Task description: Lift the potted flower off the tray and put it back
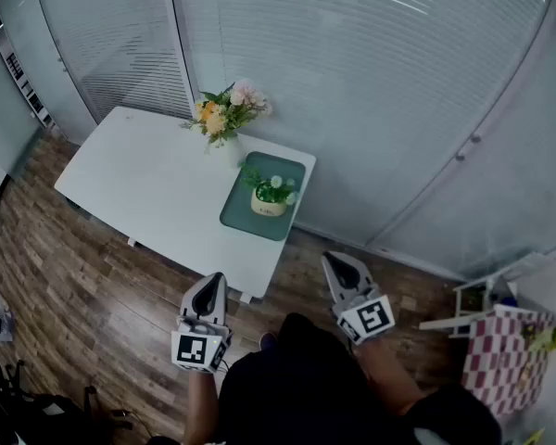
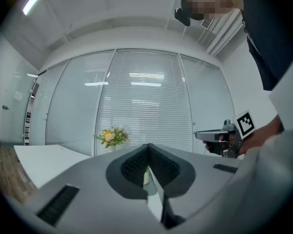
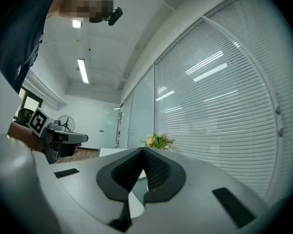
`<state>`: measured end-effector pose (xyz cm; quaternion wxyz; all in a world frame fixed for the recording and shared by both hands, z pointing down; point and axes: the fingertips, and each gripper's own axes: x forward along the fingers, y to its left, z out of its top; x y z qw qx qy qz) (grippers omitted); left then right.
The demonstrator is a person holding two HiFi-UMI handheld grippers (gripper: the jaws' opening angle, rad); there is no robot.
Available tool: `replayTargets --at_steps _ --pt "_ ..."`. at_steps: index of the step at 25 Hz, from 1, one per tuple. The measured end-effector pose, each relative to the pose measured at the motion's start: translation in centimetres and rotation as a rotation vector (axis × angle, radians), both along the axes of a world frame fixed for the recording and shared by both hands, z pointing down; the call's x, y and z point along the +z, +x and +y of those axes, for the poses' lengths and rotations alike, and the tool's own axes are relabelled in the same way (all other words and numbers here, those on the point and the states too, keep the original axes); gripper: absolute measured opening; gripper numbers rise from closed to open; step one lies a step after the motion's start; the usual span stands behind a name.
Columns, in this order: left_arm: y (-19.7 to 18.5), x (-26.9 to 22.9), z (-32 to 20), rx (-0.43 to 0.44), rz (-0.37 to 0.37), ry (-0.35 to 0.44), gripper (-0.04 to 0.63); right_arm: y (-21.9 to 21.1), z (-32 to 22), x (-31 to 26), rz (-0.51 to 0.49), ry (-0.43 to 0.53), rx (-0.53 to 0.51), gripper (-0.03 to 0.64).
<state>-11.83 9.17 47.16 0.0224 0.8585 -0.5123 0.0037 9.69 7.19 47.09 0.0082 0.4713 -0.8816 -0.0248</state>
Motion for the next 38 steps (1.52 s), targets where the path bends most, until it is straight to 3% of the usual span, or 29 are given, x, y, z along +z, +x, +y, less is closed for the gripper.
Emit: replayTargets --at_steps 11,19,20,22,25,29,38 --pt "0.5 0.1 0.2 0.017 -0.002 -0.005 0.008 0.4 0.5 0.7 0.021 -0.016 -0.001 0.002" --pt "0.9 -0.4 0.5 0.037 0.004 0.034 0.011 0.4 0.5 0.0 0.001 0.032 0.019 0.005" --pt "0.9 -0.4 0.5 0.037 0.009 0.035 0.030 0.2 0.5 0.0 0.003 0.037 0.013 0.017" --pt "0.8 -0.4 0.3 0.041 0.014 0.035 0.197 -0.2 0.5 0.2 0.001 0.035 -0.001 0.231" --pt "0.4 -0.2 -0.1 0.020 0.004 0.042 0.246 -0.4 0.4 0.8 -0.001 0.031 -0.012 0.312" --pt "-0.2 0.3 -0.3 -0.008 0.014 0.037 0.268 0.1 0.3 2.0 -0.002 0.012 -0.002 0.363" --pt "-0.5 0.9 -1.0 -0.011 0.026 0.001 0.268 1.4 -0.5 2.7 -0.052 -0.029 0.022 0.370"
